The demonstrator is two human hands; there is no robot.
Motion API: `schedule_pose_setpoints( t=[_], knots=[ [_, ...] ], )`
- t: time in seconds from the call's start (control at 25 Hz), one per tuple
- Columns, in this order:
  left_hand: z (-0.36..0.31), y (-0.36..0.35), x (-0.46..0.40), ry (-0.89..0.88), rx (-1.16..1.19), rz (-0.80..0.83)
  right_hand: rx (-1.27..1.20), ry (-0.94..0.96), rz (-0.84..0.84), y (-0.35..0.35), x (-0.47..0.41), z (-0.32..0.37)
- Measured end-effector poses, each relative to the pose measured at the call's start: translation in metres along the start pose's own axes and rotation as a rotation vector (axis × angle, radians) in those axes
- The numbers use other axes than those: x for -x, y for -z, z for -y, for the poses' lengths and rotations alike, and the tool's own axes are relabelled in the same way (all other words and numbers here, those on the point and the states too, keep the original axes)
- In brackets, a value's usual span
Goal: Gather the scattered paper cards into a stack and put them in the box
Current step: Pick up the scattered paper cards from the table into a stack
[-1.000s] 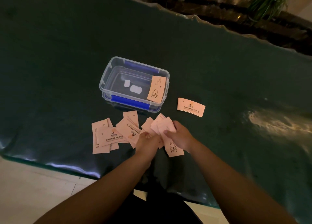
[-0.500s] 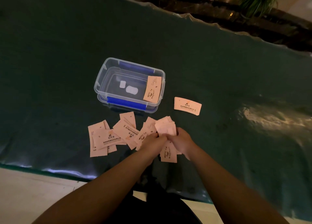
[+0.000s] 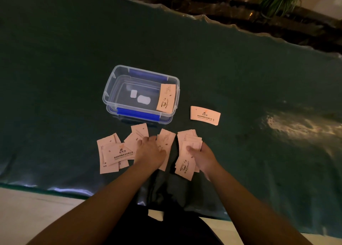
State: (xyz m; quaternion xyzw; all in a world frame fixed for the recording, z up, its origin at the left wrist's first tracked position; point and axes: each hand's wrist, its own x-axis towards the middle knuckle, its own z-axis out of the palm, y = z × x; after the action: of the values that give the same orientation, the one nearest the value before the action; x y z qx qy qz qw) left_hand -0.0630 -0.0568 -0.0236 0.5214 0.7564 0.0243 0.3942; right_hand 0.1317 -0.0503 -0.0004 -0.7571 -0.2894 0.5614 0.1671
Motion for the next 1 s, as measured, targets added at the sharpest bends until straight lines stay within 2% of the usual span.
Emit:
schedule_pose_setpoints(
  t=[0.16, 0.28, 0.52, 0.84, 1.0],
  knots=[
    [-0.004, -0.016, 0.010, -0.016, 0.070, 0.027, -0.250, -0.099, 0.033, 0.008, 0.003, -0.010],
    [-0.012, -0.021, 0.019, -0.016, 0.091, 0.021, -0.308, -0.095, 0.064, 0.010, 0.002, -0.021],
    [-0.022, -0.026, 0.027, -0.072, 0.367, 0.060, -0.245, -0.012, 0.113, 0.018, 0.006, -0.030],
    [-0.037, -0.041, 0.036, -0.101, 0.438, 0.156, -0.106, 0.039, 0.099, 0.014, 0.001, -0.025],
    [-0.038, -0.036, 0.038, -0.057, 0.564, 0.249, -0.046, 0.021, 0.057, 0.010, -0.002, -0.022]
  ],
)
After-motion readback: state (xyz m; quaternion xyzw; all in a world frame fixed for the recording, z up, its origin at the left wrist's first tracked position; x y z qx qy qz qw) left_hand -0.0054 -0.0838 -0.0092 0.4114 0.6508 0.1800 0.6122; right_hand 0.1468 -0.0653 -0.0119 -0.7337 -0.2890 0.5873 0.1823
